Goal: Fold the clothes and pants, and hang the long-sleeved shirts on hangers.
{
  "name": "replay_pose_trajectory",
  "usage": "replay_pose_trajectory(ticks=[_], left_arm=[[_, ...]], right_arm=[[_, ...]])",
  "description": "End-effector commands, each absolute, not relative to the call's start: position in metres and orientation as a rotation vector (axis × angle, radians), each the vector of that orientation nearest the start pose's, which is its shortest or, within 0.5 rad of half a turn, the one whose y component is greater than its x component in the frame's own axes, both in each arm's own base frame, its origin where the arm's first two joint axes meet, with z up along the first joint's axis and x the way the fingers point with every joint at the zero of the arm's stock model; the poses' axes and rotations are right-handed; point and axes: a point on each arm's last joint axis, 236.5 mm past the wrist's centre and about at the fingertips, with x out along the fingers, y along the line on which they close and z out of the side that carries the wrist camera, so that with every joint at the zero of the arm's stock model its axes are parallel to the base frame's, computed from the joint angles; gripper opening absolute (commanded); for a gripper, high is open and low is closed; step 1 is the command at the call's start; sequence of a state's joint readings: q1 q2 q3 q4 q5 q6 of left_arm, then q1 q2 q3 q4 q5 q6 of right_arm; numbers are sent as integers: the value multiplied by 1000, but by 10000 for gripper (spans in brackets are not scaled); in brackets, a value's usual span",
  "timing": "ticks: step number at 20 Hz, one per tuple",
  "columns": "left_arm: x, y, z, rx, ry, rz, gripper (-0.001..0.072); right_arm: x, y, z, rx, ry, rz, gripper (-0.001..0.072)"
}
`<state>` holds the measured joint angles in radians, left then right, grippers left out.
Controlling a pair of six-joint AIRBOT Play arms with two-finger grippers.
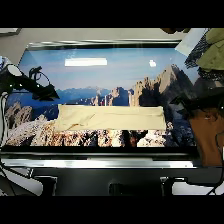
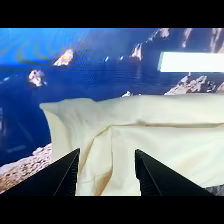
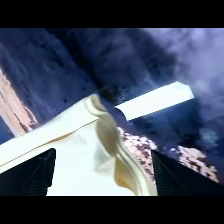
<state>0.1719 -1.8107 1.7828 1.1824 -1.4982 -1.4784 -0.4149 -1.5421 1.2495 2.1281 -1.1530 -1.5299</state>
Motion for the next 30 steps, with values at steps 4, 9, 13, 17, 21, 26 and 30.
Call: replay_pose_trajectory(ticks=[4,9,13,17,21,26,30], left_arm=[[468,-5,28,-363,1388,-196,406],[469,-5,27,-364,1389,-196,406],[469,-5,27,-364,1389,-196,405],[469,-6,27,-364,1390,-197,404],[474,-19,26,-395,1384,-183,236],[473,-116,9,-402,1435,-341,18],[474,-223,-13,-477,1437,-463,18]], right_arm=[[397,-29,-70,970,1474,152,675],[404,-6,-90,914,1498,200,674],[408,21,-102,848,1525,227,618],[411,39,-97,804,1518,256,80],[422,25,-48,787,1446,200,29],[413,-11,27,637,1451,53,29],[404,-23,79,629,1432,-37,29]])
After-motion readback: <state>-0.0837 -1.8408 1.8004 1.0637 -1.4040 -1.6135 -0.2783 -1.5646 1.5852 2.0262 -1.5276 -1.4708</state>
